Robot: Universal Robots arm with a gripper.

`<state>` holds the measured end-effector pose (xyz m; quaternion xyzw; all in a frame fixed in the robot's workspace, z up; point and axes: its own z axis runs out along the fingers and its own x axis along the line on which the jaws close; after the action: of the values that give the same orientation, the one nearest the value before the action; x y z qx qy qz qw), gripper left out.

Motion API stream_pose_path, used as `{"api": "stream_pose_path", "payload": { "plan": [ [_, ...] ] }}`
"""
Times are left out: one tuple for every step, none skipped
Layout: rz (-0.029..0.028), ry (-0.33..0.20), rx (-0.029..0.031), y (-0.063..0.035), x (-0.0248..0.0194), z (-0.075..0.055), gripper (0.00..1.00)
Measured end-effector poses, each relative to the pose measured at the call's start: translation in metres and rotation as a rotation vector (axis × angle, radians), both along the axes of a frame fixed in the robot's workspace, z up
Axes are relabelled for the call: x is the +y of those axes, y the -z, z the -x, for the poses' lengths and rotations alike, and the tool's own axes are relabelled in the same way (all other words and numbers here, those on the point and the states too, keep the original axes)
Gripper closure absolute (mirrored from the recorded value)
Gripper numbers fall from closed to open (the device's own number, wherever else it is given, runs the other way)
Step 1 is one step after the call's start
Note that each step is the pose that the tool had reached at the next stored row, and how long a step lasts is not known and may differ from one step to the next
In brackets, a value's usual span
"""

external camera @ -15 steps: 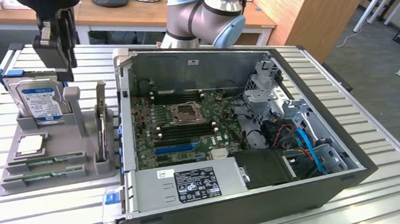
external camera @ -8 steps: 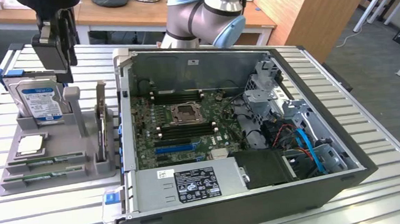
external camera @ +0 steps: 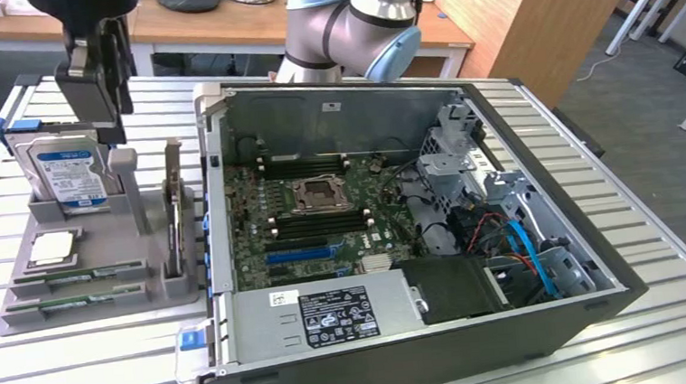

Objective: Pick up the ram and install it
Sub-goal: 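Pick up the ram and move it above insertion slot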

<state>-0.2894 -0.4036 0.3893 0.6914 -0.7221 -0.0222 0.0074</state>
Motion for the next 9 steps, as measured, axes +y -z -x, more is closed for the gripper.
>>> {"api": "stream_pose_path", "payload": {
  "plan": [
    [-0.0001, 0.0, -0.0004, 0.0017, 0.0, 0.0, 0.47],
    [-0.0001, 0.0, -0.0006, 0.0035, 0.0, 0.0, 0.47],
    [0.0, 0.0, -0.0008, 0.0051, 0.0, 0.0, 0.47],
    [-0.0001, 0.0, -0.0011, 0.0068, 0.0, 0.0, 0.47],
    [-0.0001, 0.0, -0.0012, 0.0082, 0.0, 0.0, 0.47],
    [0.0, -0.001, -0.0013, 0.0092, 0.0, 0.0, 0.47],
    [0.0, -0.001, -0.0014, 0.0101, 0.0, 0.0, 0.47],
    [0.0, -0.001, -0.0014, 0.0111, -0.0001, 0.0, 0.47],
    [0.0, -0.002, -0.0015, 0.0121, 0.0, 0.0, 0.47]
  ]
}}
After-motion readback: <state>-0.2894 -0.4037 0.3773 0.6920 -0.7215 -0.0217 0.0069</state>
